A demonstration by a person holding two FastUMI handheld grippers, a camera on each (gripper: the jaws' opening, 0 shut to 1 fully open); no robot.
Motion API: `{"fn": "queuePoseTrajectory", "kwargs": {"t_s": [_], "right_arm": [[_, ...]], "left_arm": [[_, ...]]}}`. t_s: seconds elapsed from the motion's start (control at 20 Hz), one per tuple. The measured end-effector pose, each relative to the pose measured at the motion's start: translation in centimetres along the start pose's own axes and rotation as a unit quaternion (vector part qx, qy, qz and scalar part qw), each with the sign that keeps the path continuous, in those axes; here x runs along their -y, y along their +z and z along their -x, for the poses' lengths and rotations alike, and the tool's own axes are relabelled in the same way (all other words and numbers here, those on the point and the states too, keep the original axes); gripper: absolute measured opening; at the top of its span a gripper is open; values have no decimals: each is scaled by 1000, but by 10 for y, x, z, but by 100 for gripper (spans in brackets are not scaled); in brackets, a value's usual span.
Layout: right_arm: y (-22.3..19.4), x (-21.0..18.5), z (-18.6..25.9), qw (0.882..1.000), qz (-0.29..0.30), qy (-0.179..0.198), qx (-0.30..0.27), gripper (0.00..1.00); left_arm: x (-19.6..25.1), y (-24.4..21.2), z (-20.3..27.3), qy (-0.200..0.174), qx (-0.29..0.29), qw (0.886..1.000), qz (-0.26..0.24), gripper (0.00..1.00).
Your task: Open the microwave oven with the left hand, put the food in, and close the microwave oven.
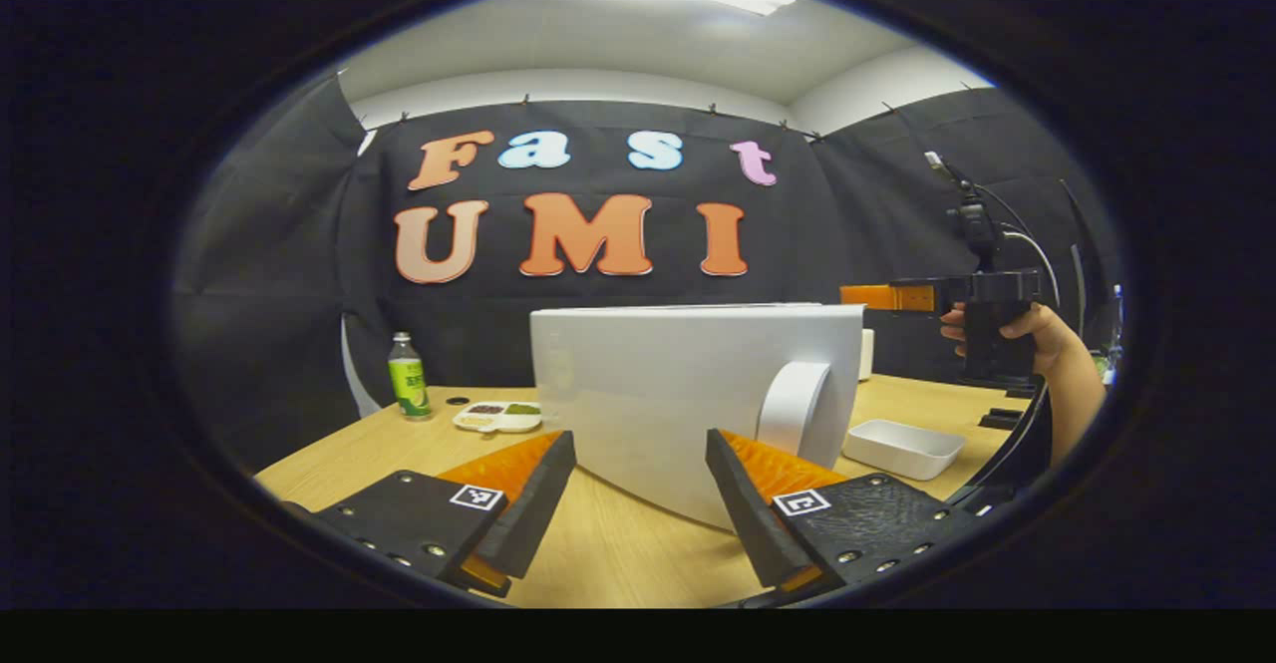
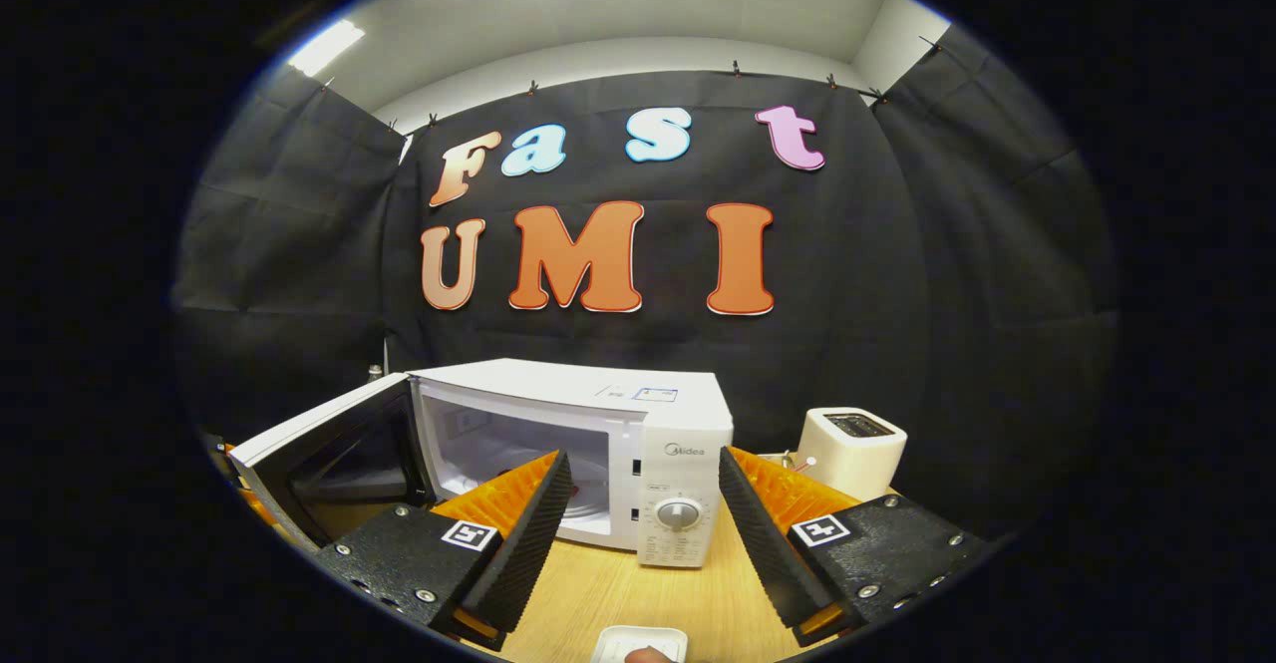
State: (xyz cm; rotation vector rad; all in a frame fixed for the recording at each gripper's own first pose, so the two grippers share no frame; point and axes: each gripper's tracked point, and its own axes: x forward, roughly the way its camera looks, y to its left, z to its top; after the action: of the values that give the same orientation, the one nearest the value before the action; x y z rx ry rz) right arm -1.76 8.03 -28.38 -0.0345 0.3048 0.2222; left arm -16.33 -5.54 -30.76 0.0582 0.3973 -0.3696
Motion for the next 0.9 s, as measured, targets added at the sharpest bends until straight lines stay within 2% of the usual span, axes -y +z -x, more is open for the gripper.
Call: {"fn": "queuePoseTrajectory", "kwargs": {"t_s": [0.1, 0.2, 0.35, 0.4, 0.45, 0.5, 0.6, 0.7, 0.75, 0.9], "right_arm": [[2, 9, 10, 1000, -3, 0, 6, 92], [2, 22, 18, 1000, -6, -5, 10, 92], [-4, 42, 28, 1000, -10, -18, 8, 92], [-7, 48, 31, 1000, -10, -23, 6, 87], [-10, 55, 35, 1000, -10, -28, 3, 87], [-12, 61, 36, 999, -10, -31, 2, 92], [-16, 71, 40, 999, -13, -38, -1, 92], [-23, 81, 43, 999, -18, -44, -6, 92], [-27, 84, 44, 999, -19, -45, -10, 92], [-39, 96, 49, 998, -19, -53, -22, 92]], "left_arm": [[20, 0, -15, -18, 0, 1000, 0, 81], [41, -1, -30, -37, -4, 999, 1, 75], [69, -5, -52, -59, -11, 998, -5, 58], [78, -7, -60, -65, -14, 998, -9, 55], [86, -11, -67, -72, -18, 997, -10, 50], [94, -13, -76, -79, -20, 997, -9, 46], [106, -20, -94, -83, -32, 996, -7, 34], [115, -25, -111, -85, -40, 996, -3, 34], [119, -27, -122, -87, -45, 995, 1, 27], [124, -27, -154, -81, -49, 996, -1, 26]]}}
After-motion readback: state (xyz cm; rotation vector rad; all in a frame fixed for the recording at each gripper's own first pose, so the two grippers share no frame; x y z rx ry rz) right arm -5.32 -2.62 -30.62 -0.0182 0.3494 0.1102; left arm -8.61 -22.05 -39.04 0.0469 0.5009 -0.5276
